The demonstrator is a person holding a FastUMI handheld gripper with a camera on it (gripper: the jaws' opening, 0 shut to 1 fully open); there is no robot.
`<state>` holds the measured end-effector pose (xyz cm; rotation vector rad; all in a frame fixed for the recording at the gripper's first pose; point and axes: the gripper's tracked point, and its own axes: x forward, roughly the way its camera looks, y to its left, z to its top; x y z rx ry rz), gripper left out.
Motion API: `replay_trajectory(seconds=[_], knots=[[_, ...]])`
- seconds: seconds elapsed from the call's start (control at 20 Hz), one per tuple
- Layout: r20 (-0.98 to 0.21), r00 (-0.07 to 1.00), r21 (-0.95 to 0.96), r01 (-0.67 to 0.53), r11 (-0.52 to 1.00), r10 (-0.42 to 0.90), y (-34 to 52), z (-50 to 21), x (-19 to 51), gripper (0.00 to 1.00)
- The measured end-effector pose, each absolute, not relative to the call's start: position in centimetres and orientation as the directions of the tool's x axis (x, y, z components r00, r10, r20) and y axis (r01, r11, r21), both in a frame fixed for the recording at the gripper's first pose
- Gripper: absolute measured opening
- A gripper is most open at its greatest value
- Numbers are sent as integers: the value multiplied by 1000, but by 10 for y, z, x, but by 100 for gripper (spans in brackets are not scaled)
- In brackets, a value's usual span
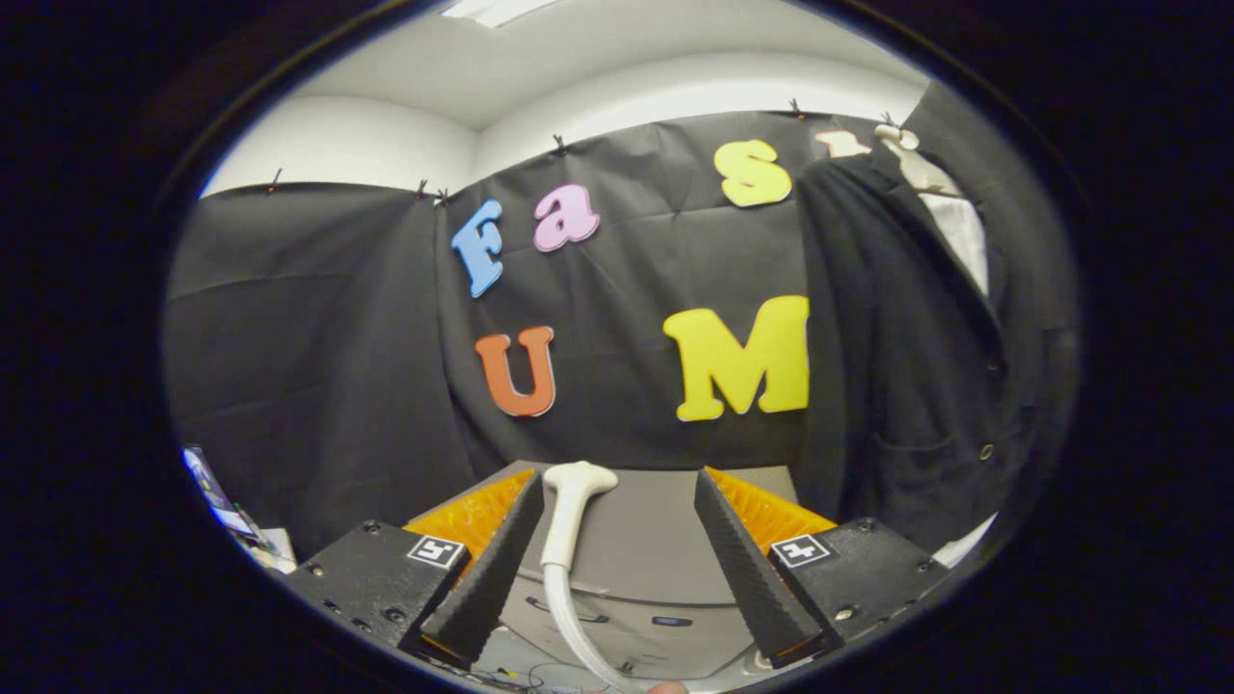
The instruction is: Iron the clothes twice with a garment steamer, once on the left side and once on the right side.
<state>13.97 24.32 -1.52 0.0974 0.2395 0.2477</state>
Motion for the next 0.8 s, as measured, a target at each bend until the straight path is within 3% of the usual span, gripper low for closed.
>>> replay_trajectory(seconds=[0.55,0.8], knots=[[-471,797,153,-349,925,379,322,-91,264,100],[-627,714,124,-305,944,313,336,-144,294,100]])
